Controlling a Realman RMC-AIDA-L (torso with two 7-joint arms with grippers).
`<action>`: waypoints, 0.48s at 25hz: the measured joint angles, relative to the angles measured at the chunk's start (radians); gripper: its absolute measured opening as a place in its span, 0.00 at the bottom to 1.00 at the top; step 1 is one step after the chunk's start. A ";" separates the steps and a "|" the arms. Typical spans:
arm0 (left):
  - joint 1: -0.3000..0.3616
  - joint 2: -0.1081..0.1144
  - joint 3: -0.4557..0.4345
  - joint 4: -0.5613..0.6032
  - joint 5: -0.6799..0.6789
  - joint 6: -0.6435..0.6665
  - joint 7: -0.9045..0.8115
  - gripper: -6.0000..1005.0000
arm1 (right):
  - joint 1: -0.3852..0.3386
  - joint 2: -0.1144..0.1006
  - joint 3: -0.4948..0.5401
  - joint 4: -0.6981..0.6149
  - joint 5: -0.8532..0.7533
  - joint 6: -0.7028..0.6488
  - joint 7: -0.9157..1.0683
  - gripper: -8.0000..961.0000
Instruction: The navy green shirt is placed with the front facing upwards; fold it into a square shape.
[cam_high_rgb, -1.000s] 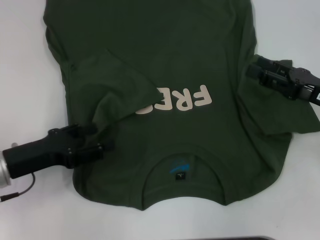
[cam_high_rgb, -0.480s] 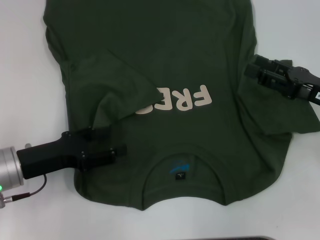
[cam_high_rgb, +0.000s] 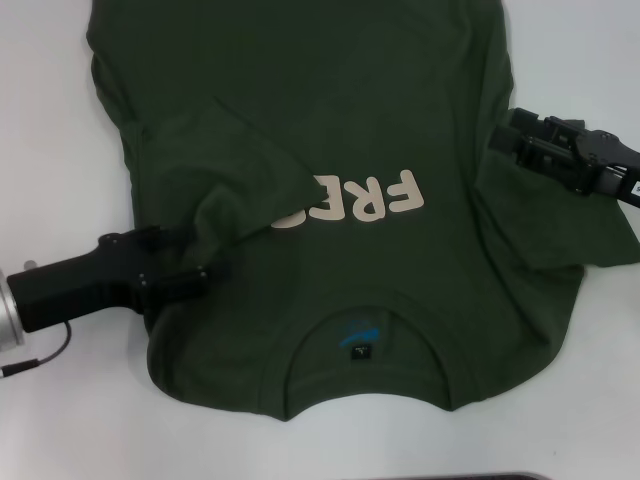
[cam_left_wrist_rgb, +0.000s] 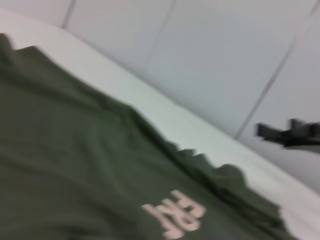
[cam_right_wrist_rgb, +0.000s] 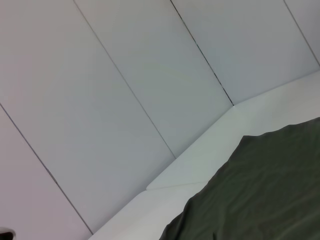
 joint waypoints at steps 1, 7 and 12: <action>0.000 0.001 0.000 0.000 0.001 -0.010 -0.001 0.84 | 0.000 0.000 0.000 0.000 0.000 0.000 0.000 0.73; 0.008 0.000 0.013 -0.008 0.006 -0.056 -0.004 0.84 | 0.000 -0.001 0.004 0.000 0.001 0.000 0.003 0.73; 0.006 -0.005 0.027 -0.023 0.012 -0.053 -0.003 0.84 | 0.003 -0.002 0.004 0.000 0.001 0.000 0.004 0.73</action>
